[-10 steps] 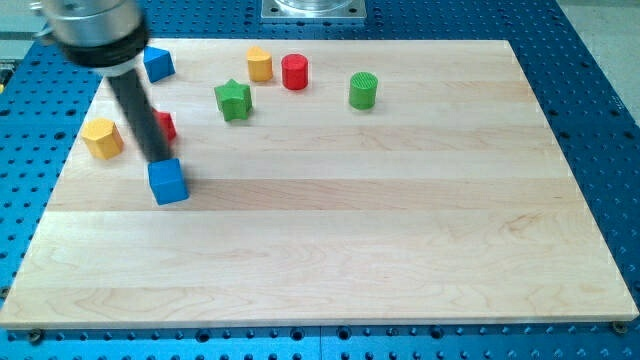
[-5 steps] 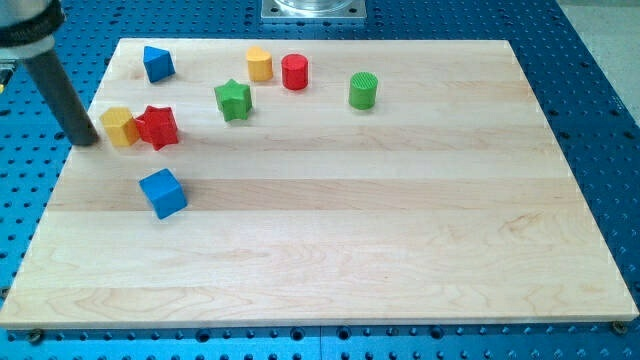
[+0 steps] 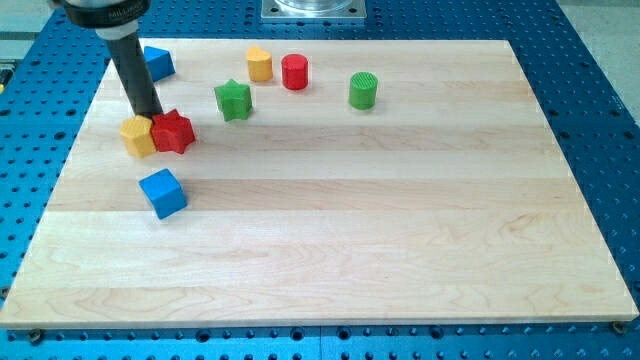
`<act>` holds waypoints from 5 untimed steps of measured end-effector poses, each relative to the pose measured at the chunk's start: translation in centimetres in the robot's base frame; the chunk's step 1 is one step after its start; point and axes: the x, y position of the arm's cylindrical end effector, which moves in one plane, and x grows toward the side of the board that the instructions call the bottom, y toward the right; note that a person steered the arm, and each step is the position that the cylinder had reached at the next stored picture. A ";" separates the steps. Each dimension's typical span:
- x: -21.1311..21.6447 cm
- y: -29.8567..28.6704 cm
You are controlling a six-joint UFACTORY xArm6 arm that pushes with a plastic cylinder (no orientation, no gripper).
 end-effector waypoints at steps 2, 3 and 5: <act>4.3 -9.0; 12.0 -5.6; 11.7 5.6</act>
